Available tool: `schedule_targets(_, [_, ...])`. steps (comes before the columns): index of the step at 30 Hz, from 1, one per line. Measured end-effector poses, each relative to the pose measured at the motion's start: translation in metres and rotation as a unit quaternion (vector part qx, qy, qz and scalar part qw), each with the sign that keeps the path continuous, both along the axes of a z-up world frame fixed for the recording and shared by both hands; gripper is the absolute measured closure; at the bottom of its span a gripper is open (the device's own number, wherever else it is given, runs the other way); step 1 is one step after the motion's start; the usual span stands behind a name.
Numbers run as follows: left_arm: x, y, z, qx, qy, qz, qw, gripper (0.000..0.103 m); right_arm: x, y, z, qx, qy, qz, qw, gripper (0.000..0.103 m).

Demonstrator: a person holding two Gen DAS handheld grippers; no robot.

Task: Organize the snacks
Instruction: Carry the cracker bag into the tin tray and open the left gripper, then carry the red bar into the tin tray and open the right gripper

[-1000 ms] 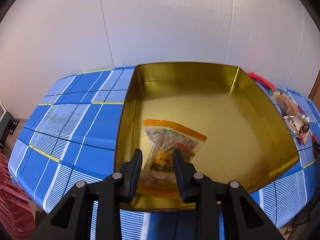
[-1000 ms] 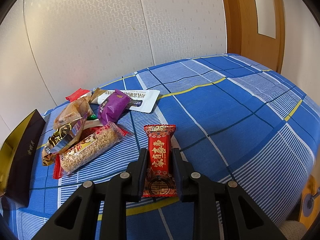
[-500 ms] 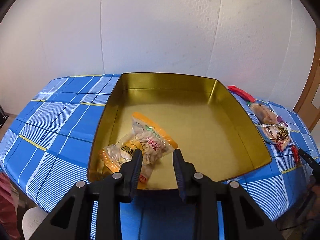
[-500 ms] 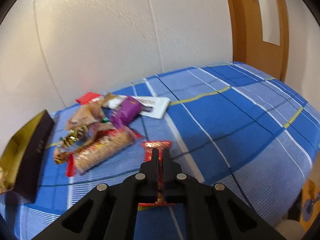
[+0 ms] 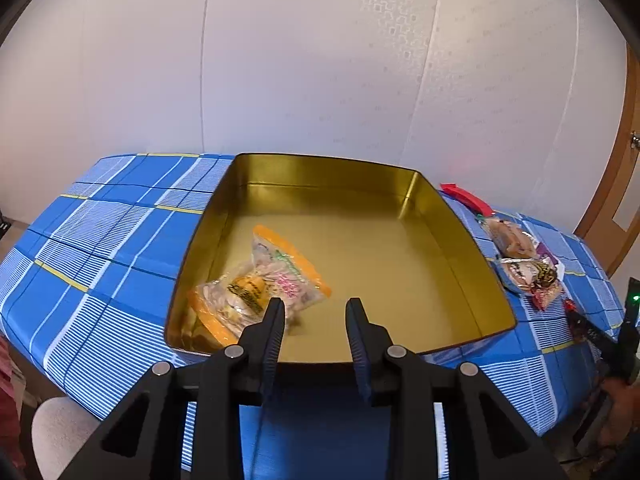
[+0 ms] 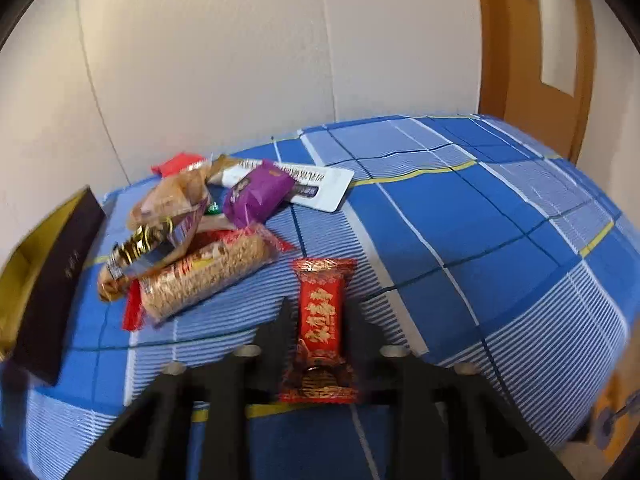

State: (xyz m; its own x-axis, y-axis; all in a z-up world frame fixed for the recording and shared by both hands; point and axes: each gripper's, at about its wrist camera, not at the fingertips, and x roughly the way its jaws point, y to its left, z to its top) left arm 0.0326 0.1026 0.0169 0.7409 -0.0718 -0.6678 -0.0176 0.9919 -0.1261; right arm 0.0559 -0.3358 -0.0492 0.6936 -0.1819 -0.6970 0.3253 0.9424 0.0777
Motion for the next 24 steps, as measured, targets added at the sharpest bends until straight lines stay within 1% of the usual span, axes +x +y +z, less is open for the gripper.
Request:
schedule_targets(2, [-0.003, -0.006, 0.000, -0.010, -0.002, -0.006, 0.9999, 0.071, -0.002, 0.000, 0.001, 0.008, -0.004, 0.002, 1.000, 0.081])
schedule_targets(6, [-0.005, -0.016, -0.003, -0.015, 0.005, -0.020, 0.9997, 0.071, -0.013, 0.004, 0.011, 0.016, -0.023, 0.004, 1.000, 0.081])
schedule_targets(10, [-0.008, -0.022, -0.005, -0.021, 0.008, -0.028, 0.9993, 0.071, -0.021, 0.025, 0.026, 0.032, -0.042, 0.027, 0.998, 0.081])
schedule_targets(15, [-0.013, -0.026, -0.006, -0.029, 0.011, -0.026, 0.9992, 0.071, -0.019, 0.072, 0.040, 0.045, -0.048, 0.092, 0.994, 0.081])
schedule_targets(19, [-0.016, -0.031, -0.007, -0.031, 0.015, -0.027, 0.9990, 0.071, -0.007, 0.115, 0.047, 0.065, -0.050, 0.150, 0.985, 0.081])
schedule_targets(24, [-0.018, -0.037, -0.009, -0.028, 0.018, -0.031, 0.9990, 0.071, 0.009, 0.166, 0.060, 0.063, -0.059, 0.207, 0.975, 0.081])
